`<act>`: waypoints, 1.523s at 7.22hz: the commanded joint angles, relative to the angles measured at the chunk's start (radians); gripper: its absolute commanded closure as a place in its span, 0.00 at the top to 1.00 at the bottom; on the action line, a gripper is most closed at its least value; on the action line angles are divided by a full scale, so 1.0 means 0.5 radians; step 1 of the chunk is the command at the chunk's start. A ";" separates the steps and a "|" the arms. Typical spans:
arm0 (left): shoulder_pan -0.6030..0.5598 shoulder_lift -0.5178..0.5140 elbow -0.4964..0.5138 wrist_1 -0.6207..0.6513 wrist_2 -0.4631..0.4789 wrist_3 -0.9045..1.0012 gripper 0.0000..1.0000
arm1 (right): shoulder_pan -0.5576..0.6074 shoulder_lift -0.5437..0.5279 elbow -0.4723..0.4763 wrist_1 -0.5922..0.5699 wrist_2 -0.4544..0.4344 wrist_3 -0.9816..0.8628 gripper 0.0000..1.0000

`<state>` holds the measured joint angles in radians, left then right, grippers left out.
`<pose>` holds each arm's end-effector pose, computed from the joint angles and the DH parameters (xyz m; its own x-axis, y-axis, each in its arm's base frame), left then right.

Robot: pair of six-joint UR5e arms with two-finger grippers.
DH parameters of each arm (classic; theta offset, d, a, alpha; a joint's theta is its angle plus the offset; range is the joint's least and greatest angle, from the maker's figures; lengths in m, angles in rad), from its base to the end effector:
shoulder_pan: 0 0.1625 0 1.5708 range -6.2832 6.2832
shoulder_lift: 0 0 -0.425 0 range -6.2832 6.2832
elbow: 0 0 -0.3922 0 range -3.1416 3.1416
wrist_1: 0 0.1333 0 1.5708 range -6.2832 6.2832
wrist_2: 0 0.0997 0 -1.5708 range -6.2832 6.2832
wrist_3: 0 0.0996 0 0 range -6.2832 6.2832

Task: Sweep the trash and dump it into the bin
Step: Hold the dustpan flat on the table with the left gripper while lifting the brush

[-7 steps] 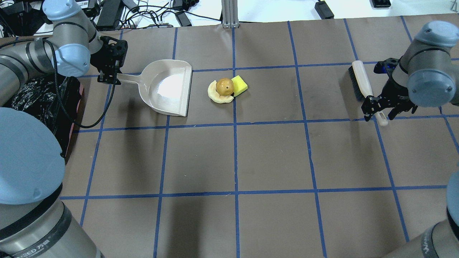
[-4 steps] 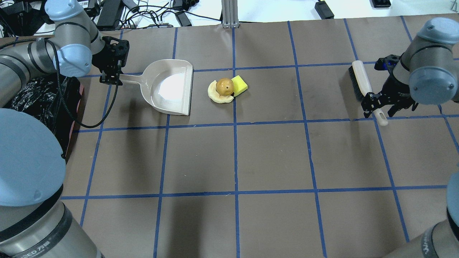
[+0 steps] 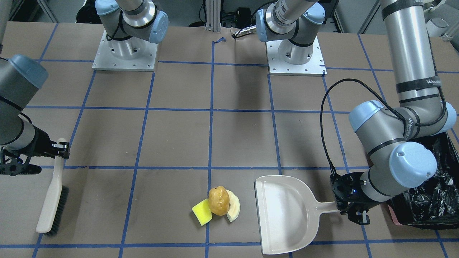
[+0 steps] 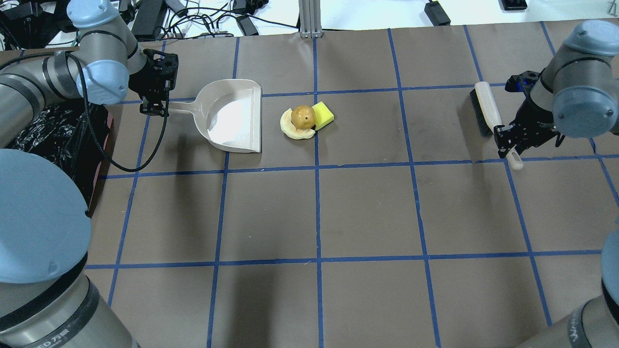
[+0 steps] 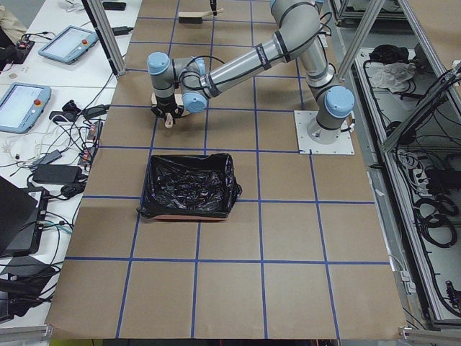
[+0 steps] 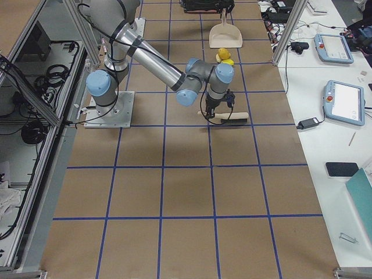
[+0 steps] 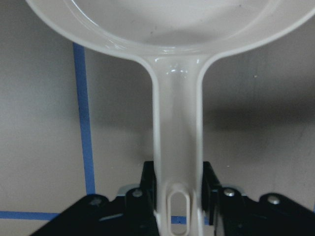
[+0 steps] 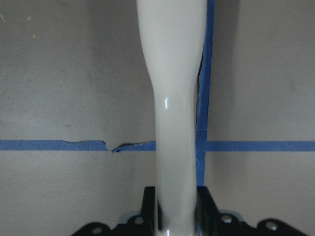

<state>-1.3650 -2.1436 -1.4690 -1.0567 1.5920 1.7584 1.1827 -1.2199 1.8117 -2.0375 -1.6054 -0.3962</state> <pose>0.0113 -0.6961 0.2465 -0.0181 0.9991 -0.0384 0.9994 0.0192 0.0288 -0.0910 -0.5657 0.2316 -0.9998 -0.0092 -0.0165 -0.0112 0.9917 0.1284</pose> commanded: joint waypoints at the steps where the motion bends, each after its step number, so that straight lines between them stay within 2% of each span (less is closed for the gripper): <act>1: 0.000 0.004 -0.004 -0.016 0.028 -0.016 0.27 | 0.000 -0.002 -0.006 0.001 0.014 0.001 0.00; 5: -0.007 0.017 -0.007 -0.031 0.053 -0.019 0.27 | 0.034 -0.015 -0.067 0.010 0.060 0.001 0.00; 7: -0.007 0.014 -0.007 -0.031 0.053 -0.019 0.27 | 0.092 -0.015 -0.068 0.007 0.155 0.071 0.00; 11: -0.003 0.007 -0.007 -0.031 0.053 -0.016 0.27 | 0.474 -0.005 -0.110 0.001 0.158 0.564 0.00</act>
<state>-1.3670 -2.1383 -1.4726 -1.0723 1.6185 1.7502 1.3506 -1.2238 1.7724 -2.0380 -1.5269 -0.1952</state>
